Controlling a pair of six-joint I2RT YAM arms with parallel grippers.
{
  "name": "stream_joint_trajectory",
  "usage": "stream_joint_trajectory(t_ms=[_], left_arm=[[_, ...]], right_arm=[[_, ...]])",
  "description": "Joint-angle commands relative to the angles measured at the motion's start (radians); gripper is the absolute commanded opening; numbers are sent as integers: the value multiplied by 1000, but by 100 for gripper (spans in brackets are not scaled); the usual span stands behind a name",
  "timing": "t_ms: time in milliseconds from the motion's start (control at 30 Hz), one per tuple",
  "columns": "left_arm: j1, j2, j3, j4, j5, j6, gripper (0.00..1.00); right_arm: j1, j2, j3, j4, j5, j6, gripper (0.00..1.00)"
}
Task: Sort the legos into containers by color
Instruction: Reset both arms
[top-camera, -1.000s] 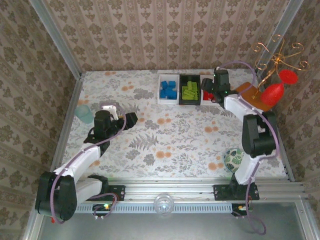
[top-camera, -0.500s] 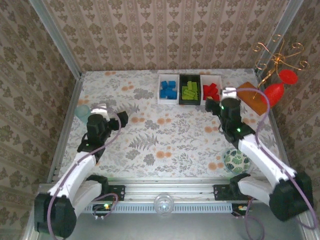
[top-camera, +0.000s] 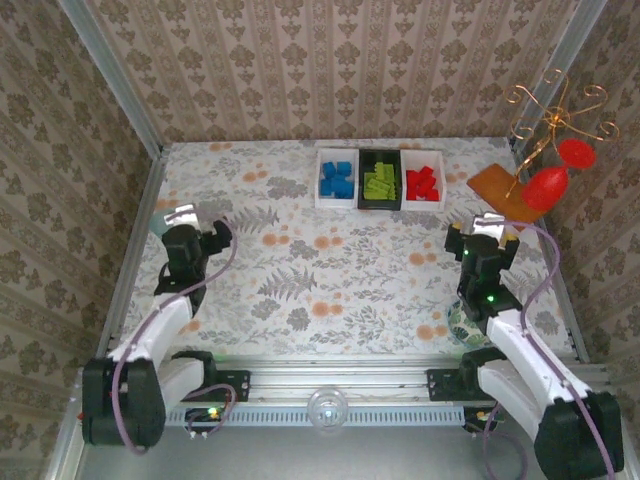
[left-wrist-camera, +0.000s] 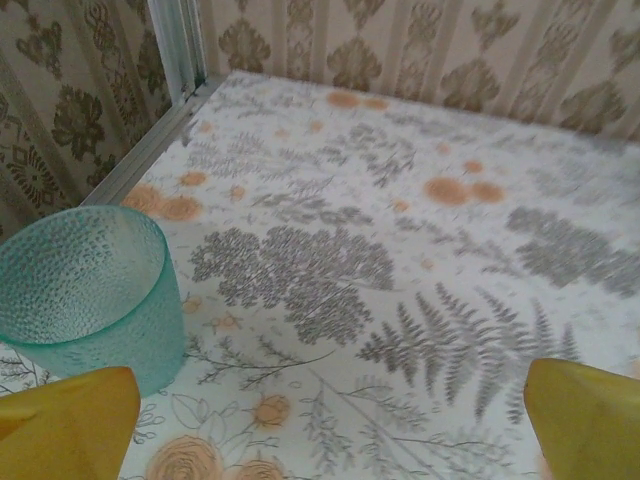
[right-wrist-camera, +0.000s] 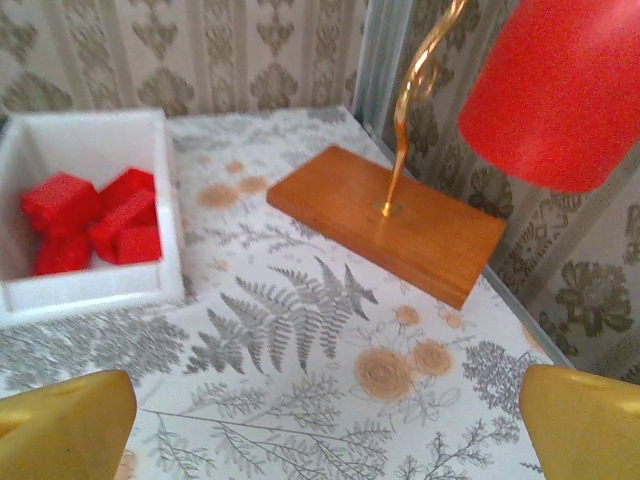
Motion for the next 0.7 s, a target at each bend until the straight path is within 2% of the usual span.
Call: stream_joint_trajectory(t_ms=[0, 133, 233, 300, 400, 500, 533, 667], left_arm=[[16, 84, 15, 141, -31, 144, 100], [31, 205, -50, 384, -15, 235, 100], [51, 269, -27, 364, 31, 233, 100], [55, 308, -24, 386, 70, 240, 100], [55, 392, -51, 497, 121, 256, 100], [54, 489, -81, 644, 140, 277, 100], [57, 461, -63, 560, 143, 255, 100], [68, 483, -56, 587, 150, 259, 100]], right_arm=[[-34, 111, -1, 131, -63, -36, 100], [-86, 263, -21, 294, -182, -42, 100], [-107, 365, -12, 365, -240, -55, 100], [-111, 395, 15, 349, -277, -64, 100], [-123, 430, 0, 458, -336, -64, 100], [-139, 452, 35, 412, -372, -66, 100], [-142, 453, 32, 417, -390, -73, 100], [-142, 422, -6, 456, -437, -87, 100]])
